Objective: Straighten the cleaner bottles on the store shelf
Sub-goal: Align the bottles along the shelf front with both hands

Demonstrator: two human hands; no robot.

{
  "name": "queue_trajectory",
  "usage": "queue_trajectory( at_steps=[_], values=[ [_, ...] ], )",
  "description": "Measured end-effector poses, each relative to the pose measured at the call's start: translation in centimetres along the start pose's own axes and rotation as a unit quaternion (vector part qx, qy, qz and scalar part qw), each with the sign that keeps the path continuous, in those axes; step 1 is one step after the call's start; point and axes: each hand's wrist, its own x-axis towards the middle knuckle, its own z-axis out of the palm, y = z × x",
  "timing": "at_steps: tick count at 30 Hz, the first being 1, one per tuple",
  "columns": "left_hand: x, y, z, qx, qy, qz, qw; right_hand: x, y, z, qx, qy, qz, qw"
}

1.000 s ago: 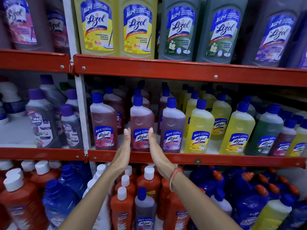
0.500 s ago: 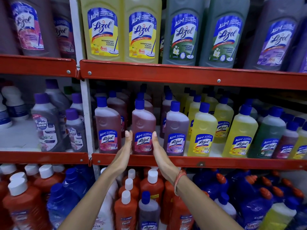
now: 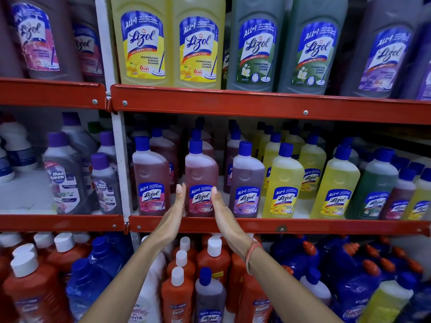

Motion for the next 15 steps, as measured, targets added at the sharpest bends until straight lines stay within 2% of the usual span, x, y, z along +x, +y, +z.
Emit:
queue_trajectory(
  at_steps=[2,3,5,6,8,11,13,15],
  values=[
    [0.2,-0.5,0.6,0.008,0.059,0.01,0.998,-1.7,-0.5,-1.0,-0.003,-0.006,-0.038,0.999],
    [0.0,-0.7,1.1,0.013,0.121,0.032,0.992,-2.1,-0.4,-1.7,0.002,-0.002,-0.056,0.998],
    [-0.7,-0.8,2.6,0.043,0.271,0.094,0.957,-3.1,0.0,-3.3,0.003,0.038,-0.094,0.995],
    [-0.9,-0.7,3.4,0.043,0.306,0.118,0.944,-3.3,0.3,-4.0,-0.003,0.077,-0.112,0.991],
    [-0.7,-1.0,4.9,0.016,0.28,0.145,0.949,-3.2,1.2,-5.5,0.003,0.176,-0.135,0.975],
    [0.3,-1.0,7.3,-0.003,0.167,0.088,0.982,-3.2,2.3,-7.7,0.022,0.271,-0.142,0.952],
    [0.8,-0.3,9.0,0.008,0.116,0.064,0.991,-3.2,2.2,-8.9,0.016,0.278,-0.135,0.951],
    [1.0,0.4,10.3,0.022,0.08,0.05,0.995,-2.5,2.3,-9.5,0.04,0.213,-0.099,0.971]
  ],
)
